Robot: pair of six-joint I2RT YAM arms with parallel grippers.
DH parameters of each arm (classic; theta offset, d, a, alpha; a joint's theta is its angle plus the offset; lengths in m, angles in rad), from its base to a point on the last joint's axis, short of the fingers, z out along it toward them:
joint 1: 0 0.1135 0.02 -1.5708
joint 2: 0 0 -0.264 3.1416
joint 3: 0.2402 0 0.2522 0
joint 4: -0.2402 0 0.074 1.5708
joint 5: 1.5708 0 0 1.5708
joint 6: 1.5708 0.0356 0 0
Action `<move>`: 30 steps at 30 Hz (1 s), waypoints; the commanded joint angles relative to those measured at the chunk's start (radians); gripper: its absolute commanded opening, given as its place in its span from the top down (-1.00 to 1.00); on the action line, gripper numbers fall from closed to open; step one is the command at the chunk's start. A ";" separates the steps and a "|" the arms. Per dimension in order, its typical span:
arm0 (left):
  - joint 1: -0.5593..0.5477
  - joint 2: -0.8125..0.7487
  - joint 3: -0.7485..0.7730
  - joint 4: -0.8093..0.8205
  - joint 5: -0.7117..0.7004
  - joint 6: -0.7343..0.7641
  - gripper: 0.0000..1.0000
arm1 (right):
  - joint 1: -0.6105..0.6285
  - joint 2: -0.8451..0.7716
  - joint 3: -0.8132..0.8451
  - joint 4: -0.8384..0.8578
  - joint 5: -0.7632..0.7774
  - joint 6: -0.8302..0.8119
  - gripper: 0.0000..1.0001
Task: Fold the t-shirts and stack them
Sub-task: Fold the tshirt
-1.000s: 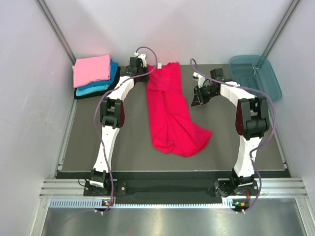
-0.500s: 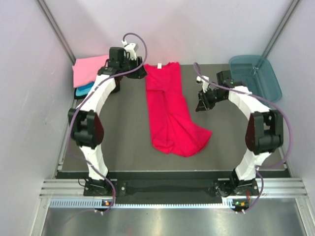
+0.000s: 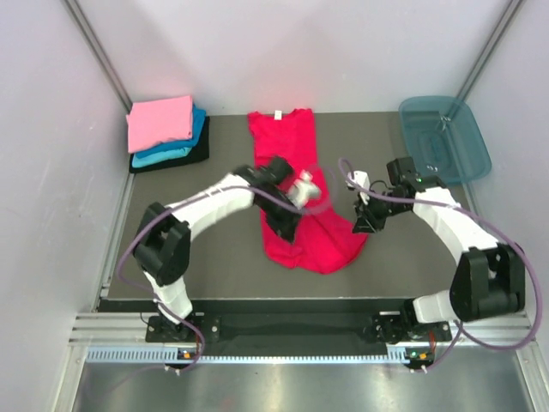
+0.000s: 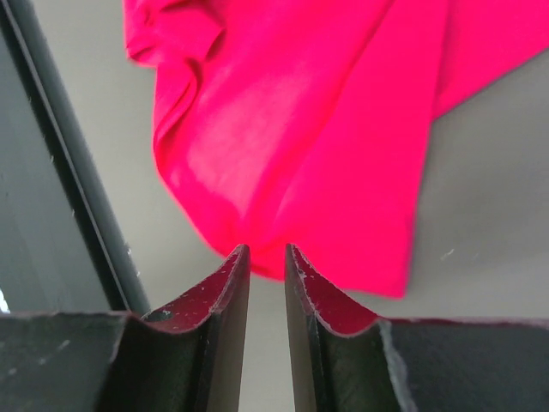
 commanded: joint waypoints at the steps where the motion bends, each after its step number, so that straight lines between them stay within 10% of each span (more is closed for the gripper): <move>1: -0.167 -0.105 -0.011 -0.154 -0.229 0.203 0.20 | -0.016 -0.121 -0.044 0.016 -0.032 -0.069 0.53; 30: -0.345 0.076 -0.060 0.010 -0.351 0.128 -0.18 | -0.032 -0.306 -0.033 0.015 0.081 -0.022 0.50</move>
